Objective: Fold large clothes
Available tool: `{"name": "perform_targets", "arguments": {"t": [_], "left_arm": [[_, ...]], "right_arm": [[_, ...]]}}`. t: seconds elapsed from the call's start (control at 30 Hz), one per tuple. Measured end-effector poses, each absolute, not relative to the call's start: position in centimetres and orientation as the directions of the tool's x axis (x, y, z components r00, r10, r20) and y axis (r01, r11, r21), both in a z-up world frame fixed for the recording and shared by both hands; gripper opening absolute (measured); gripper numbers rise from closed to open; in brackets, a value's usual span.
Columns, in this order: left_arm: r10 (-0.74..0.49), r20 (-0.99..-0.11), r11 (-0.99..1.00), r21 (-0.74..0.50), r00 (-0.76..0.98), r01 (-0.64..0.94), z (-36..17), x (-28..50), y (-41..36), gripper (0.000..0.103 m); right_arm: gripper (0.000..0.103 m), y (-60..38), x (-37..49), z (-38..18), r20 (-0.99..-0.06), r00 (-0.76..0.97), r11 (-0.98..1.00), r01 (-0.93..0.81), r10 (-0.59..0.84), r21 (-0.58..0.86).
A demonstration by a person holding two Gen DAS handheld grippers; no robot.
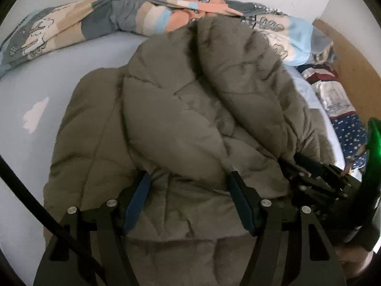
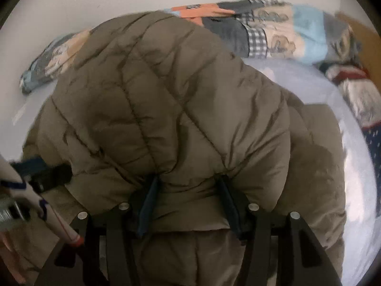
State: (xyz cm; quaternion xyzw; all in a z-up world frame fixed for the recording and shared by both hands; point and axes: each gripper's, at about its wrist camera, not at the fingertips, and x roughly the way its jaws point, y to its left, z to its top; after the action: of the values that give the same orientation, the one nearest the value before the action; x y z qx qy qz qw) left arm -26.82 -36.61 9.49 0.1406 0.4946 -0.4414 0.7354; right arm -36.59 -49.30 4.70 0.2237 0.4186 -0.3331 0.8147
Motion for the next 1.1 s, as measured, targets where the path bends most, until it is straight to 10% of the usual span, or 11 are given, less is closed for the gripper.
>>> {"name": "perform_targets", "arguments": {"t": [0.47,1.1], "left_arm": [[-0.699,-0.667,0.561,-0.288,0.258,0.776,24.8,-34.4,-19.3,0.073],[-0.319,-0.932,0.718,-0.12,0.171,0.686,7.4,-43.0,-7.2,0.073]], "right_arm": [[0.068,-36.3,-58.9,16.7,-0.586,0.65,0.589,0.737,-0.484,0.331],[0.067,-26.1,-63.8,5.8,-0.806,0.518,0.605,0.75,-0.286,0.267]]}}
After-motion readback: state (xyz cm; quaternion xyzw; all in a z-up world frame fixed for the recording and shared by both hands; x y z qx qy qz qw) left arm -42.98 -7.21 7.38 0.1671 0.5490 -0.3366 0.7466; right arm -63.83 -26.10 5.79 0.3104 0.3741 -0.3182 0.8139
